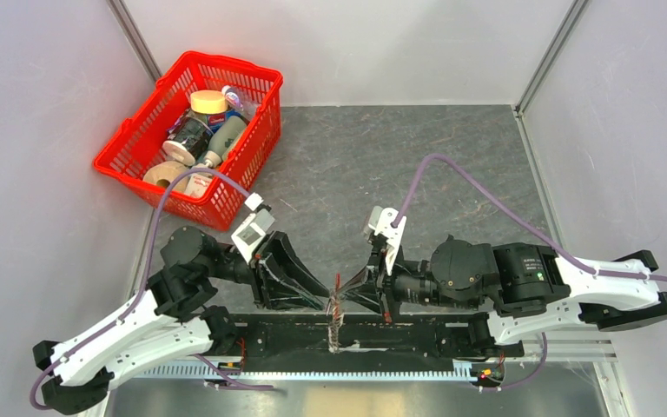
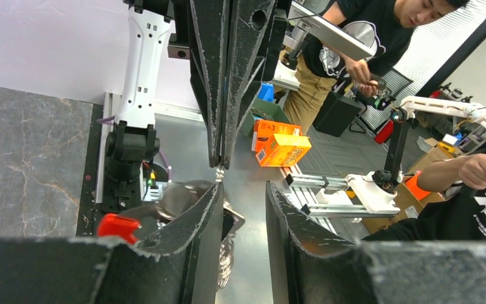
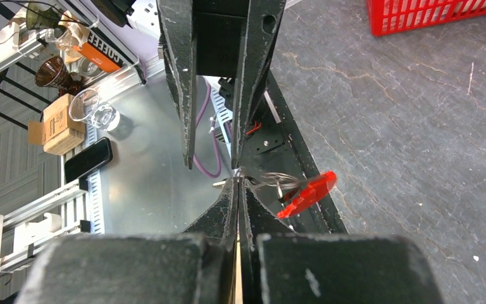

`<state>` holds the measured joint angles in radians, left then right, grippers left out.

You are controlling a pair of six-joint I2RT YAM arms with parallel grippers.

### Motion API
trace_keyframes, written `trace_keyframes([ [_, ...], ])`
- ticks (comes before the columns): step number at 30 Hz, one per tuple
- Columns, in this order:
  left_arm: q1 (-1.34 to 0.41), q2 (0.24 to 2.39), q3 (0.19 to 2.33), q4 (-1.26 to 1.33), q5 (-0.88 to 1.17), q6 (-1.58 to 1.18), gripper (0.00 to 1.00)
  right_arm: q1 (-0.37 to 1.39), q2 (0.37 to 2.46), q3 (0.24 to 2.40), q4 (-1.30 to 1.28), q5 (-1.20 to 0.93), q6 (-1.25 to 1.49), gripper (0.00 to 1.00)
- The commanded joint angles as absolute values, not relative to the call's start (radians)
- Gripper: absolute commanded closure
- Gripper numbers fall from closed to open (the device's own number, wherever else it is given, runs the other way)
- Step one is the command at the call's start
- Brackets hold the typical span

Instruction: Put the keys on the keyring

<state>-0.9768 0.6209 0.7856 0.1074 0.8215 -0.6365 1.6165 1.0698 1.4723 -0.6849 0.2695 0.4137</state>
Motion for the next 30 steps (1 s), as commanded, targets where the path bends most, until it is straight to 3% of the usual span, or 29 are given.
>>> trace_keyframes([
  [1,-0.976,0.616,0.825,0.092,0.804,-0.606,0.63,1.611,1.039,1.476,-0.624,0.313,0.394,1.00],
  [30,-0.977,0.616,0.816,0.048,0.734,-0.533,0.68,1.613,1.010,1.480,-0.598,0.226,0.372,1.00],
])
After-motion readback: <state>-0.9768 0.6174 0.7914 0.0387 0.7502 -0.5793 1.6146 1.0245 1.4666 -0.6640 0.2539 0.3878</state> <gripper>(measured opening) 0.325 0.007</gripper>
